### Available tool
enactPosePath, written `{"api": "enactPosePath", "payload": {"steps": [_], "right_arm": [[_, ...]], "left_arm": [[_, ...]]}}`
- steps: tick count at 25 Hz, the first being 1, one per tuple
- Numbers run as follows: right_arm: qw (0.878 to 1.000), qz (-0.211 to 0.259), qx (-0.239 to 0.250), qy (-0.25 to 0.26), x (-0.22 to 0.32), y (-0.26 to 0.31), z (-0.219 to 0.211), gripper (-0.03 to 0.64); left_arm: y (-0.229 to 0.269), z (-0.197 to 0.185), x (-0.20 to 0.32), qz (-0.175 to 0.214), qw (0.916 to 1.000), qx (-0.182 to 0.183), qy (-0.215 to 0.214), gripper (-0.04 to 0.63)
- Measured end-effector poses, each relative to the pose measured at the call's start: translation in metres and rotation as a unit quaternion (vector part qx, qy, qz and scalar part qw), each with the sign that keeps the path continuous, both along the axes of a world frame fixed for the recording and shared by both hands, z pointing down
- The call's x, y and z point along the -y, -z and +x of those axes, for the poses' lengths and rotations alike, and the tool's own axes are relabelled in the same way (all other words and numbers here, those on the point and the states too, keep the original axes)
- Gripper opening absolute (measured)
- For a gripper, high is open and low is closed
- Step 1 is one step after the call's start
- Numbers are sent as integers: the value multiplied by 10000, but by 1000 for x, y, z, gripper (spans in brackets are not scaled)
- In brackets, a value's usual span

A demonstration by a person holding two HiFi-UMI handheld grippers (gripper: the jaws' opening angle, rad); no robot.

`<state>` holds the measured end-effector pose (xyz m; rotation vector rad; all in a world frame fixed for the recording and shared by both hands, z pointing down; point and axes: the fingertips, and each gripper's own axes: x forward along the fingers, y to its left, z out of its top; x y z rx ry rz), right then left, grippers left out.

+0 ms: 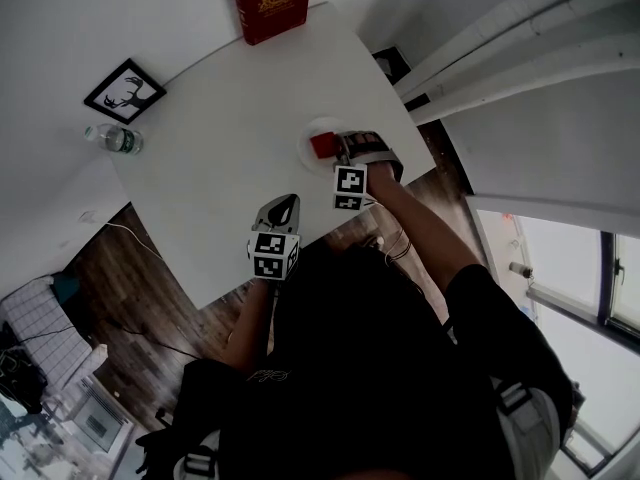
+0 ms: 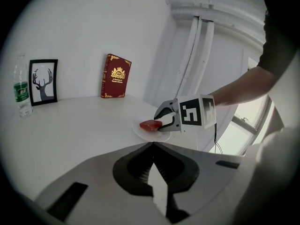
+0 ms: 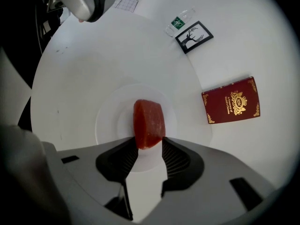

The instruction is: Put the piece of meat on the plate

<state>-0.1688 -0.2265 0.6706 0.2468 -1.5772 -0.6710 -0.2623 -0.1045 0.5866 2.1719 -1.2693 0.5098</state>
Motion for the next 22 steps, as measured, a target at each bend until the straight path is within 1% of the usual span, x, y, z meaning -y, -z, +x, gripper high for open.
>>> {"api": "enactPosePath", "payload": {"steps": [2,4,8,10,14,17,19,22], "right_arm": [[9999,-128,36,-18,1,0,0,165],[9997,-227,74,17,4,1,0,185],[9987,-453,209,-53,6,4,0,228],[9976,-570,369,-102,0,4,0,247],[9933,-805,782,-278,-7,8,5,256],[9880,-778,1238,-500,-5,20,7,256],[9812,-822,1590,-717,-9,29,11,255],[9678,-870,2115,-1055,-24,45,21,253]], "left_arm": [[-1,1,-4,-25,10000,-53,61,2],[-4,4,-8,-61,9999,-84,69,2],[-9,7,-13,-104,9999,-14,13,2],[-4,7,-16,-86,9999,22,63,2],[19,12,-12,59,9994,-110,309,2],[32,19,-9,179,9989,-82,432,2],[39,27,-7,271,9986,-26,446,2],[44,42,-9,344,9984,35,444,2]]}}
